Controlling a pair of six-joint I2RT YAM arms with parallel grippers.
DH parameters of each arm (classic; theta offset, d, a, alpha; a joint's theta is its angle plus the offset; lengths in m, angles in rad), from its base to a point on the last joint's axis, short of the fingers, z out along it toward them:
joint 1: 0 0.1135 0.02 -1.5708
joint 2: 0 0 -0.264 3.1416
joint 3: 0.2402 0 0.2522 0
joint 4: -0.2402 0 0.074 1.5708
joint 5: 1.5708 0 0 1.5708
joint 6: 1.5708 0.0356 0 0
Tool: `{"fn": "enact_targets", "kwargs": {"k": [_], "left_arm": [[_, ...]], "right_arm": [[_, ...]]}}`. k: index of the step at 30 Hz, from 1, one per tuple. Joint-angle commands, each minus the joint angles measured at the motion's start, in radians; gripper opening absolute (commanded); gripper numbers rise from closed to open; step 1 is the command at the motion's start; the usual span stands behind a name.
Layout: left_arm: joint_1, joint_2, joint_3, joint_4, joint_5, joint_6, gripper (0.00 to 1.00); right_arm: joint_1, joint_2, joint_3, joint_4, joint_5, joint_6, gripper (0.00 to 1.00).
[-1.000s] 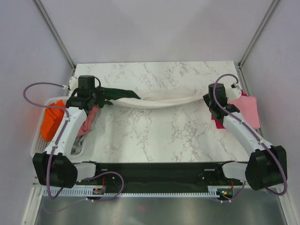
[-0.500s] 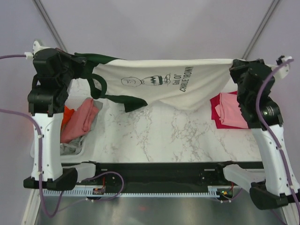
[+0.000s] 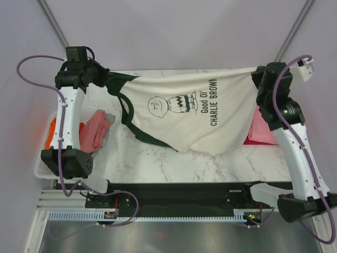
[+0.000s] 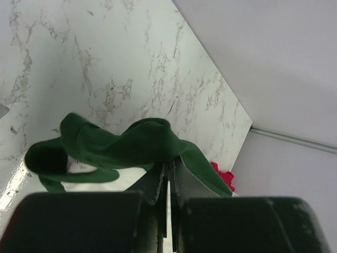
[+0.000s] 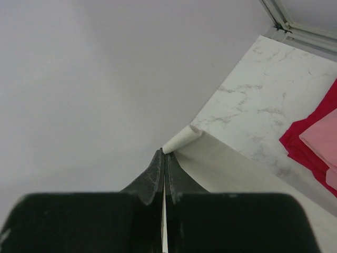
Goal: Fold and stack the t-shirts
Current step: Fold the tshirt
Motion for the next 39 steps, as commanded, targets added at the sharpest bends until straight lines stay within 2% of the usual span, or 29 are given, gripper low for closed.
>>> {"fn": "enact_targets", "kwargs": {"k": [1,4,8,15,22,25,30,34,39], "left_arm": [[0.07,0.026,0.197,-0.018,0.107,0.029,0.02],[0.103,0.066,0.346,-0.038,0.178,0.015,0.02],[0.11,0.057,0.457,-0.027,0.224,0.021,0.02],[0.123,-0.153,0.339,0.02,0.221,0.018,0.02],[0.123,-0.394,0.218,0.019,0.147,0.006,0.02],[0.123,-0.452,0.2,0.017,0.121,-0.005,0.02],[0.121,-0.404,0.258,-0.001,0.141,-0.015,0.02],[0.123,-0.336,0.267,-0.001,0.144,-0.016,0.02],[0.123,-0.229,0.173,0.035,0.146,0.009,0.02]], "right_arm": [[-0.029,0.061,0.105,0.017,0.019,-0.007,0.0],[-0.076,0.11,0.188,0.02,-0.07,0.004,0.0],[-0.129,0.116,0.26,0.029,-0.191,0.004,0.0],[-0.164,-0.023,0.219,0.034,-0.25,0.022,0.0],[-0.165,-0.238,0.144,0.029,-0.198,0.021,0.0],[-0.165,-0.298,0.145,0.02,-0.162,0.002,0.0],[-0.164,-0.298,0.179,-0.035,-0.147,-0.004,0.0],[-0.164,-0.272,0.136,-0.052,-0.148,0.017,0.0],[-0.165,-0.177,0.058,-0.023,-0.203,0.044,0.0]]}}
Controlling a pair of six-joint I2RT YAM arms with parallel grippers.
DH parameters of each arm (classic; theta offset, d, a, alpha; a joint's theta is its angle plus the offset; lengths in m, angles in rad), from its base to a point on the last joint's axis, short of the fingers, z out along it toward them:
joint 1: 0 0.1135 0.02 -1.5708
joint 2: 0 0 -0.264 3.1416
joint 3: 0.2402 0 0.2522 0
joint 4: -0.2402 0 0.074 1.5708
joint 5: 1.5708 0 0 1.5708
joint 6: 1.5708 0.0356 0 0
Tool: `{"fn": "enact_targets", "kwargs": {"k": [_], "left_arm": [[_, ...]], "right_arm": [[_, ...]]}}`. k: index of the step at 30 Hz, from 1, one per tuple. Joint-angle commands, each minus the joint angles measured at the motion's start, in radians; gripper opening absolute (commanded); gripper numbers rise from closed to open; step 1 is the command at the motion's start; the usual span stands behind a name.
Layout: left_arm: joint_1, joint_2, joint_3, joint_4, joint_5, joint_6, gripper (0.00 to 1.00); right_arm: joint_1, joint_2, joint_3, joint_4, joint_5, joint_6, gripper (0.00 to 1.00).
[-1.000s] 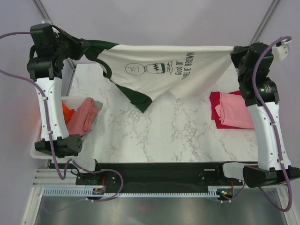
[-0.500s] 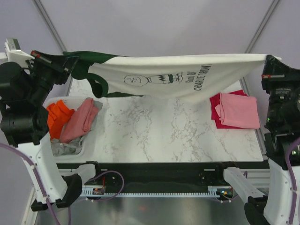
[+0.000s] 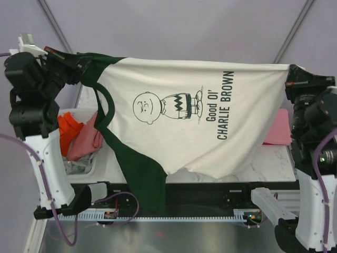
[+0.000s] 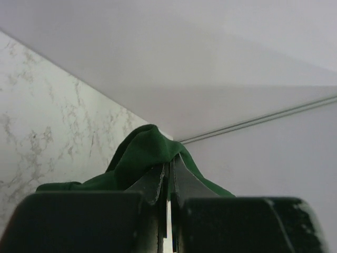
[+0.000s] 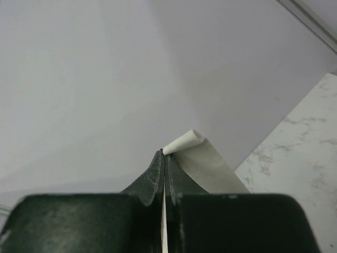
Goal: Fold and stack the t-shirts
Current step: Fold the tshirt
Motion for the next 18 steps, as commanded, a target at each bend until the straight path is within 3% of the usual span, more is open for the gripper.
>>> {"fn": "enact_targets", "kwargs": {"k": [1,4,6,13,18], "left_arm": [[0.012,0.091,-0.094,0.078,-0.022,0.013,0.02],[0.012,0.159,-0.153,0.142,-0.011,0.01,0.02],[0.01,0.212,-0.102,0.152,-0.004,0.013,0.02],[0.018,0.508,0.336,0.187,0.032,-0.036,0.02],[0.041,0.625,0.407,0.446,0.117,-0.156,0.02]], "right_arm": [[-0.009,0.095,-0.067,0.029,-0.01,0.017,0.0],[-0.007,0.193,-0.067,0.07,-0.071,0.023,0.0],[-0.009,0.281,-0.044,0.108,-0.114,0.022,0.0],[-0.058,0.561,0.301,0.119,-0.241,0.032,0.0],[-0.133,0.696,0.407,0.161,-0.355,0.092,0.0]]}}
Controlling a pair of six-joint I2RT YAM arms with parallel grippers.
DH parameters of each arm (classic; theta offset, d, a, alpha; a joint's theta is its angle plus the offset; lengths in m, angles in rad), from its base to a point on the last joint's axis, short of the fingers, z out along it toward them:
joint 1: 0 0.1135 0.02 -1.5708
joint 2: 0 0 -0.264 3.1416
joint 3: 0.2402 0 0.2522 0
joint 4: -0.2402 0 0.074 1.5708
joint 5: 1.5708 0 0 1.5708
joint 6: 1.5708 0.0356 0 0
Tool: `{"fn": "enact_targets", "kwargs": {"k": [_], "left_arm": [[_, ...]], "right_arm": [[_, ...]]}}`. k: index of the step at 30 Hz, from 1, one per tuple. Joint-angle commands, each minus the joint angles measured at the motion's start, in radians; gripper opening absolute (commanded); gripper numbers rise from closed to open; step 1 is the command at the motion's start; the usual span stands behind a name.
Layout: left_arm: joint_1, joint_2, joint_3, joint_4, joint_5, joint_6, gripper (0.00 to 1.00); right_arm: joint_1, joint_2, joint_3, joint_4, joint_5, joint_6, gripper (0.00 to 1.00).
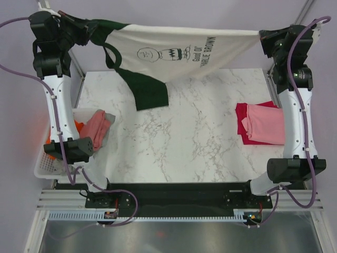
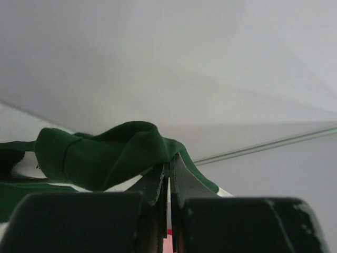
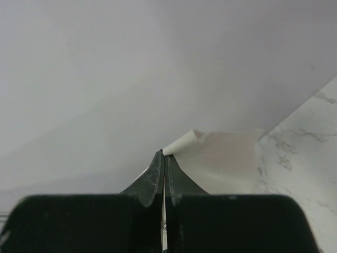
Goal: Fold and stack the t-shirts
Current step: Fold the tshirt
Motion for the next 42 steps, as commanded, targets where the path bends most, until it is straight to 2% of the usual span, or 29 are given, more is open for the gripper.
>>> {"fn": "enact_targets", "kwargs": {"k": [1,4,6,8,10,11,12,13,14,15,20,24,28,38,41,42], "left_arm": [[0.026,0.069,0.074,0.265,0.062,-0.097,0.02],[0.023,0.145,0.053,0.386,0.118,-0.095,0.02],[0.009,0.172,-0.002,0.413,0.158,-0.005,0.02],[-0.012,0.135,-0.206,0.449,0.18,0.064,0.02],[-0.02,0.005,-0.441,0.607,0.172,0.09,0.02],[-0.022,-0.047,-0.698,0.67,0.151,0.069,0.02],[-0.022,-0.143,-0.813,0.745,0.136,0.06,0.02],[-0.022,-0.182,-0.914,0.831,0.122,0.057,0.02],[-0.023,-0.215,-1.078,0.851,0.113,0.06,0.02],[-0.025,-0.25,-1.148,0.856,0.099,0.063,0.02],[-0.028,-0.408,-1.497,0.874,0.057,0.061,0.02],[-0.029,-0.502,-1.656,0.861,0.057,0.086,0.02],[-0.031,-0.615,-1.788,0.832,0.042,0.113,0.02],[-0.031,-0.836,-1.93,0.64,0.039,0.17,0.02],[-0.032,-0.87,-1.972,0.609,0.045,0.179,0.02],[-0.032,-0.878,-1.98,0.598,0.045,0.184,0.07]], "right_arm": [[-0.052,0.052,0.077,0.105,-0.089,0.06,0.0],[-0.075,0.147,0.033,0.185,-0.224,0.089,0.0],[-0.079,0.173,-0.059,0.262,-0.266,0.087,0.0],[-0.081,0.189,-0.151,0.338,-0.309,0.089,0.0],[-0.084,0.169,-0.338,0.41,-0.318,0.096,0.0],[-0.085,0.158,-0.401,0.481,-0.32,0.098,0.0],[-0.087,0.146,-0.52,0.506,-0.317,0.095,0.0],[-0.087,0.12,-0.577,0.532,-0.314,0.089,0.0],[-0.089,0.108,-0.63,0.568,-0.311,0.083,0.0],[-0.09,0.095,-0.721,0.579,-0.298,0.061,0.0],[-0.095,0.033,-0.963,0.641,-0.281,0.014,0.0],[-0.099,-0.05,-1.176,0.665,-0.246,-0.006,0.0],[-0.098,-0.205,-1.329,0.678,-0.193,-0.02,0.0],[-0.098,-0.555,-1.57,0.529,-0.131,-0.031,0.02],[-0.098,-0.667,-1.61,0.428,-0.13,-0.043,0.09],[-0.098,-0.723,-1.624,0.399,-0.104,-0.052,0.2]]}}
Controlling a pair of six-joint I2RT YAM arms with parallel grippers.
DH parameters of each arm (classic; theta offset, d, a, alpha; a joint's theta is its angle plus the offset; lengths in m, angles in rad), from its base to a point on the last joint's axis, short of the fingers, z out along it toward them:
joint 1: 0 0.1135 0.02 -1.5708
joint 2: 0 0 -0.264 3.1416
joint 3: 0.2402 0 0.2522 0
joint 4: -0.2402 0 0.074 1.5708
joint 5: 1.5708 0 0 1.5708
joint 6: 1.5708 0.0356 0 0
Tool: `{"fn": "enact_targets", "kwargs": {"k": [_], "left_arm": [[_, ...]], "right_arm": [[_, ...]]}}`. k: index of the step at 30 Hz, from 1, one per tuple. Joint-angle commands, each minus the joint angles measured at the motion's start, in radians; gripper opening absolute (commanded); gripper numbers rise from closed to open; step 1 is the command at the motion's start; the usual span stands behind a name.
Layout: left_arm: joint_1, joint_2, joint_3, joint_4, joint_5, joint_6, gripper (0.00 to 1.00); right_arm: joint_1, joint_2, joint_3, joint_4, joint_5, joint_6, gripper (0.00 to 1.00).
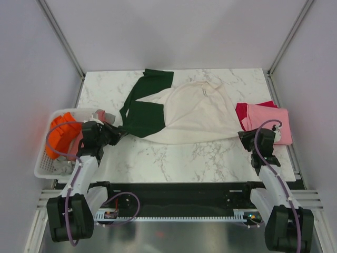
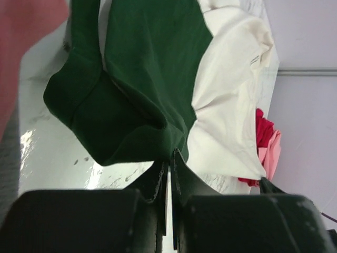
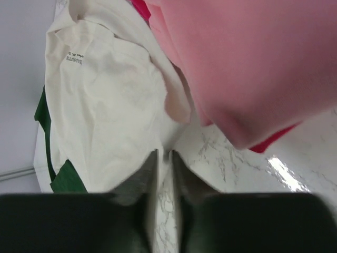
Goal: Fold and stack the t-shirts
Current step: Fold the tshirt
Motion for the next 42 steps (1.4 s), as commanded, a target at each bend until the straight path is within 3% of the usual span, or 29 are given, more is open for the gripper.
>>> {"fn": "enact_targets", "kwargs": {"k": [1,2,3,6,11,15,21,25,28,36,42], "left_arm": [[-0.002,-0.049,-0.041,-0.063,-0.015,0.063,0.11],[0.0,-0.06,-0.049,-0.069,-0.013,0.07,0.19],[-0.002,-0.075,-0.055,-0.077,-0.012,0.078,0.36],[-0.003,-0.153,-0.058,-0.138,-0.022,0.104,0.49],[-0.01,-0.25,0.045,-0.308,-0.058,0.174,0.58],[-0.023,-0.227,0.167,-0.409,-0.084,0.25,0.68],[-0.103,-0.144,0.302,-0.434,-0.114,0.313,0.69],[-0.323,0.024,0.403,-0.417,-0.223,0.34,0.7],[-0.382,0.093,0.436,-0.376,-0.222,0.348,0.72],[-0.392,0.212,0.435,-0.273,-0.211,0.348,0.74],[-0.39,0.143,0.343,-0.21,-0.328,0.304,0.75]], "right_arm": [[-0.004,-0.126,-0.035,-0.154,0.062,-0.042,0.37],[-0.004,-0.158,-0.041,-0.179,0.067,-0.048,0.53],[-0.004,-0.216,-0.05,-0.197,0.073,-0.06,0.61],[-0.004,-0.293,-0.02,-0.28,0.11,-0.123,0.67],[-0.004,-0.215,0.085,-0.345,0.089,-0.232,0.63],[0.008,-0.01,0.228,-0.331,0.049,-0.344,0.54],[0.094,0.269,0.432,-0.282,0.04,-0.514,0.52],[0.151,0.455,0.572,-0.286,0.043,-0.556,0.52],[0.163,0.591,0.68,-0.29,0.047,-0.58,0.51],[0.196,0.938,0.96,-0.332,0.098,-0.629,0.51],[0.209,1.076,1.085,-0.349,0.108,-0.631,0.51]]}}
